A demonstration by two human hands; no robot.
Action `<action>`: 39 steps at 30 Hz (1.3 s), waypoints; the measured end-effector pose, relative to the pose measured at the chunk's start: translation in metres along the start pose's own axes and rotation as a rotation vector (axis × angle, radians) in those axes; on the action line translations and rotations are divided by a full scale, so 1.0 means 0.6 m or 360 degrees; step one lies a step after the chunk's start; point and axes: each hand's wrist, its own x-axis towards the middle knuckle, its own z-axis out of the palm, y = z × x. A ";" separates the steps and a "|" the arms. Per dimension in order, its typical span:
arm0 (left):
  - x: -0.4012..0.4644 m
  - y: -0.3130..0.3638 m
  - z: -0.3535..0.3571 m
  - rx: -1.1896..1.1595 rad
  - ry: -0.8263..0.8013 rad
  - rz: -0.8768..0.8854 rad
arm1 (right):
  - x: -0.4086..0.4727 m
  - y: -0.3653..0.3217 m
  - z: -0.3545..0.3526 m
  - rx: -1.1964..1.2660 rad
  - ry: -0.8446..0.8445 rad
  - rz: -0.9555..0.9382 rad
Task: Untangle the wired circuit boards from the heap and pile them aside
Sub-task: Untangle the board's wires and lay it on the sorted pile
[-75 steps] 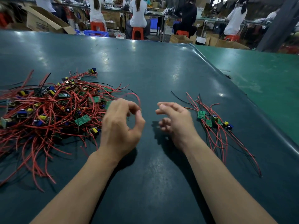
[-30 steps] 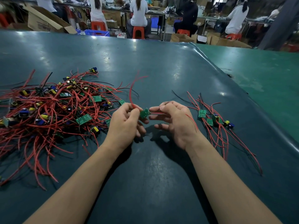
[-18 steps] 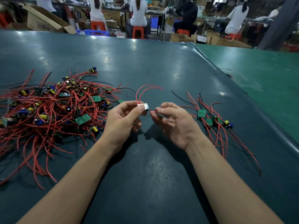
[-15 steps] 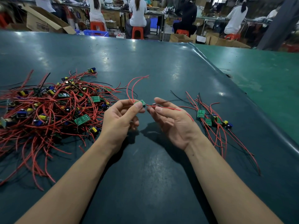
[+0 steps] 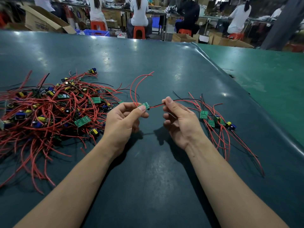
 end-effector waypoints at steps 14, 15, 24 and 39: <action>-0.003 0.001 -0.001 0.0039 -0.0054 -0.0003 | 0.006 -0.009 -0.003 0.0285 0.0063 0.0039; -0.004 0.001 -0.001 0.0045 -0.0074 -0.0008 | 0.005 -0.010 -0.002 0.0315 0.0050 0.0063; -0.003 0.001 0.000 0.0081 -0.0003 0.0001 | 0.008 -0.014 -0.008 0.0334 0.0186 -0.0115; -0.006 0.003 -0.002 0.0131 -0.0069 0.0016 | 0.013 -0.013 -0.013 0.0277 0.0517 -0.0437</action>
